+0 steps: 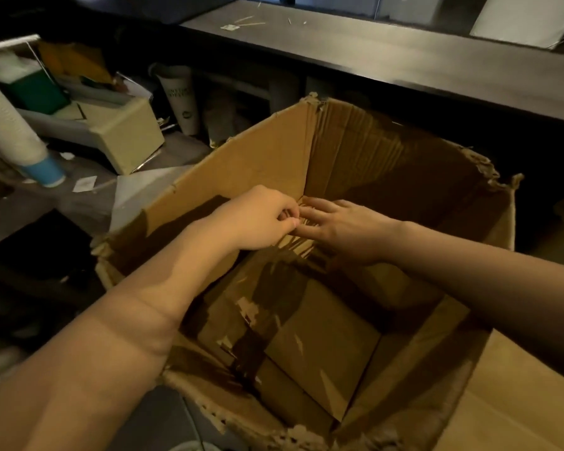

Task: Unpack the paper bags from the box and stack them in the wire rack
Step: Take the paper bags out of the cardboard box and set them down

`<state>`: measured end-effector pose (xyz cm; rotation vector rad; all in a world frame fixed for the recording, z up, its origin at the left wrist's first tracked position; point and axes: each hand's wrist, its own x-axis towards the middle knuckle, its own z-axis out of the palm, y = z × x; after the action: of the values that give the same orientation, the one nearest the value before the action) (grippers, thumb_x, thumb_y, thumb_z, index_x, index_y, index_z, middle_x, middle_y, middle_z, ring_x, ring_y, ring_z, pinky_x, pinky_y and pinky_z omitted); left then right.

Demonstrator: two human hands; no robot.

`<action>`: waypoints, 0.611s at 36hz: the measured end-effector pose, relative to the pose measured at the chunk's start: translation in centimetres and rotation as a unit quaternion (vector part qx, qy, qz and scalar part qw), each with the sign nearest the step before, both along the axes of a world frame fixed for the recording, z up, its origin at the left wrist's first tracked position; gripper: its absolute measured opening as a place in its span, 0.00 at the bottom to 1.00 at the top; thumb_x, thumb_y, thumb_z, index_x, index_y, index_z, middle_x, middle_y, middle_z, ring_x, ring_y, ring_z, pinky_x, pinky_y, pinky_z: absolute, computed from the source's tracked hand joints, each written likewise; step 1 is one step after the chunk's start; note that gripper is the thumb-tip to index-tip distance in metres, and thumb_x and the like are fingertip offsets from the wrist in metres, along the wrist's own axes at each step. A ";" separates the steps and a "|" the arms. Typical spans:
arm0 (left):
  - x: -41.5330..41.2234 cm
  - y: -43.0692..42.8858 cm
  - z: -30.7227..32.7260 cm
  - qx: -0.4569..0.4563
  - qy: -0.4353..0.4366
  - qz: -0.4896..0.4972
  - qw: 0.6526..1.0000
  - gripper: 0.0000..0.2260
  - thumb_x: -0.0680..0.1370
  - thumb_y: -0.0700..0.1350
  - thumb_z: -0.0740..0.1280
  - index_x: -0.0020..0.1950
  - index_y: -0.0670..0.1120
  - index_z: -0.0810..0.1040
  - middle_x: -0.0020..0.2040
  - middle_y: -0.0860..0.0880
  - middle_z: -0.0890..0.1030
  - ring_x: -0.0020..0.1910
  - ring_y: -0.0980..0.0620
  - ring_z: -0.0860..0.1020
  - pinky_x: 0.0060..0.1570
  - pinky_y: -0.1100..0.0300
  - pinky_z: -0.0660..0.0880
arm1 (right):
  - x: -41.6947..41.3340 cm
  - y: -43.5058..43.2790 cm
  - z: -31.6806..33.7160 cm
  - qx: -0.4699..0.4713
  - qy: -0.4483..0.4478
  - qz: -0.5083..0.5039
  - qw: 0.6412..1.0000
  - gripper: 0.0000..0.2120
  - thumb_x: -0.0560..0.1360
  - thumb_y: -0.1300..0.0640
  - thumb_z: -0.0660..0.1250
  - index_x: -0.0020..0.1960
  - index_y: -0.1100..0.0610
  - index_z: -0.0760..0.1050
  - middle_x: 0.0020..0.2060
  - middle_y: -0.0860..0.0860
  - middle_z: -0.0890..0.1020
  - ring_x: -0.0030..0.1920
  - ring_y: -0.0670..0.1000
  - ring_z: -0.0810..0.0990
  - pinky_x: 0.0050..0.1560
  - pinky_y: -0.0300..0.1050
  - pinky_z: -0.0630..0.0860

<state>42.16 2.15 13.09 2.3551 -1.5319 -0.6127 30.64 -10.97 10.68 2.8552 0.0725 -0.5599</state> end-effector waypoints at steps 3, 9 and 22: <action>0.2 0.0 0.0 0.010 -0.033 -0.004 0.999 0.14 0.80 0.50 0.61 0.64 0.52 0.74 0.58 0.51 0.77 0.53 0.53 0.76 0.53 0.52 0.77 | -0.4 -0.2 -1.4 -0.004 0.050 -0.013 0.999 0.45 0.74 0.45 0.67 0.76 0.44 0.37 0.77 0.50 0.39 0.76 0.57 0.40 0.74 0.55 0.51; 0.3 -0.1 0.2 0.001 -0.041 0.001 0.999 0.11 0.80 0.50 0.61 0.61 0.52 0.75 0.56 0.51 0.78 0.52 0.53 0.76 0.53 0.51 0.77 | -2.1 -1.5 -3.8 0.023 0.186 -0.094 0.978 0.49 0.72 0.48 0.70 0.75 0.40 0.35 0.77 0.50 0.40 0.76 0.55 0.39 0.75 0.60 0.48; -0.1 1.1 -0.1 0.045 -0.008 0.018 0.999 0.12 0.80 0.49 0.61 0.62 0.52 0.75 0.56 0.51 0.78 0.53 0.54 0.76 0.53 0.57 0.75 | -2.0 0.3 -3.2 0.012 0.123 -0.045 0.991 0.41 0.73 0.54 0.71 0.77 0.51 0.49 0.69 0.54 0.68 0.66 0.54 0.70 0.57 0.45 0.73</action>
<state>42.09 3.23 12.98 2.4548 -1.4944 -0.6684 28.60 -10.67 7.46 2.8087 -0.0088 -0.9346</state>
